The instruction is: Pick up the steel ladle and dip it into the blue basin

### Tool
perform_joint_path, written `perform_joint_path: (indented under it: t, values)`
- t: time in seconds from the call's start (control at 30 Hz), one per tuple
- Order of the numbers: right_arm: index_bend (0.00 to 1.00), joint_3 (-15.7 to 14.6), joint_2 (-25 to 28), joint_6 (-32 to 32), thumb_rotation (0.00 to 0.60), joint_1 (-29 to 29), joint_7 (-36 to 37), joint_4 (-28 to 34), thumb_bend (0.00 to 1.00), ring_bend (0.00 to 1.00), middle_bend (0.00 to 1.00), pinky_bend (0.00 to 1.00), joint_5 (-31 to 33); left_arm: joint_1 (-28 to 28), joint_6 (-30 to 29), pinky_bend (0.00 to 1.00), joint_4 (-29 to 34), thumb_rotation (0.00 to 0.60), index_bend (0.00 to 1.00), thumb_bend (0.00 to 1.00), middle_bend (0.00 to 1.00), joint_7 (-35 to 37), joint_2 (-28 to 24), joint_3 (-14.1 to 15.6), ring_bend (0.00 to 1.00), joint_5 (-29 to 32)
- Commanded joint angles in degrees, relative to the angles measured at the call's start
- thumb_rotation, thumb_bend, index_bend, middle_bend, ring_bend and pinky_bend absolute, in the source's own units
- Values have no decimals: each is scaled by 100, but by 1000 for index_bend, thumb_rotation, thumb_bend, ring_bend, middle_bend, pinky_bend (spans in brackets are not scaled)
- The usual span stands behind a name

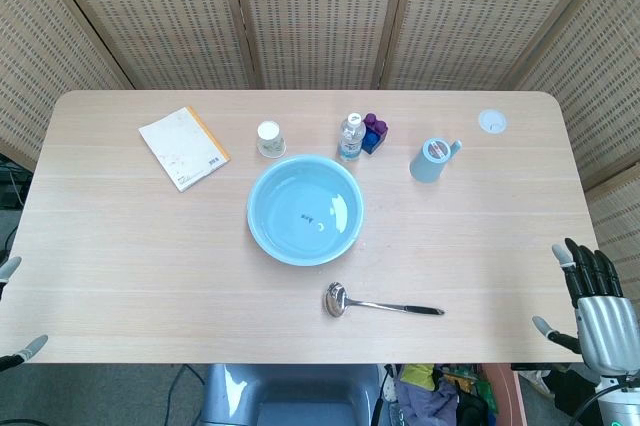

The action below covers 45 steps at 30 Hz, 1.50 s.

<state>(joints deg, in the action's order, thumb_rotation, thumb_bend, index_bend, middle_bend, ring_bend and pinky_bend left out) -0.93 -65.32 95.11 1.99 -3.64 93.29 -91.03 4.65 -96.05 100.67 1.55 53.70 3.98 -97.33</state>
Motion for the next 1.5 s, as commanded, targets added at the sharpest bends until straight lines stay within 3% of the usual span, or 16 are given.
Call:
perform_joint_path:
  t: [0.03, 0.2, 0.23, 0.27, 0.3, 0.37, 0.43, 0.47, 0.53, 0.83, 1.0, 1.2, 1.5]
  values:
    - [0, 13, 1, -34, 600, -12, -42, 17, 0, 0, 0, 0, 0, -1, 8, 0, -9, 600, 0, 0, 0, 15, -1, 4, 0, -4]
    - [0, 20, -60, -155, 600, 37, -170, 14, 0, 0, 0, 0, -79, -7, 0, 0, -10, 600, 0, 0, 0, 92, -21, -13, 0, 8]
    - [0, 20, -88, -181, 600, 59, -169, 8, 0, 12, 16, 13, -117, -8, -1, 0, -13, 600, 0, 0, 0, 101, -22, -18, 0, 15]
    - [0, 36, -143, -206, 600, 102, -170, -21, 0, 88, 100, 69, -187, -11, 3, 0, -15, 600, 0, 0, 0, 109, -22, -26, 0, 32]
    - [0, 62, -203, -227, 600, 155, -211, -71, 0, 174, 191, 141, -256, -15, 20, 0, -14, 600, 0, 0, 0, 108, -24, -27, 0, 46]
    - [0, 115, -331, -351, 600, 288, -341, -150, 0, 508, 534, 512, -350, -32, 82, 0, 4, 600, 0, 0, 0, 91, -36, -19, 0, 70]
    - [17, 176, -463, -646, 600, 490, -388, -110, 0, 689, 719, 791, -357, -54, 132, 0, 33, 600, 0, 0, 0, 54, -43, -27, 0, 94]
    - [35, 220, -533, -854, 600, 607, -397, -54, 0, 756, 789, 893, -291, -63, 149, 0, 49, 600, 0, 0, 0, 35, -41, -36, 0, 109]
    - [68, 289, -628, -1261, 600, 783, -543, 65, 0, 823, 858, 979, -65, -68, 169, 0, 68, 600, 0, 0, 0, 23, -41, -40, 0, 131]
    - [282, 484, -992, -2641, 600, 1274, -2214, 748, 0, 893, 935, 1000, 1458, -110, 263, 0, 81, 600, 0, 0, 0, 25, -42, -77, 0, 232]
    - [430, 615, -1564, -2691, 600, 1422, -3386, 878, 0, 911, 956, 1000, 2405, -156, 366, 0, 94, 600, 0, 0, 0, -13, -30, -98, 0, 303]
    - [459, 742, -2132, -2551, 600, 1617, -4436, 1057, 33, 914, 959, 1000, 3667, -163, 392, 0, 104, 600, 0, 0, 0, -52, -18, -106, 0, 333]
    - [472, 751, -2771, -2237, 600, 1839, -4960, 889, 164, 914, 959, 1000, 4148, -165, 410, 0, 99, 600, 0, 0, 0, -92, 9, -99, 0, 331]
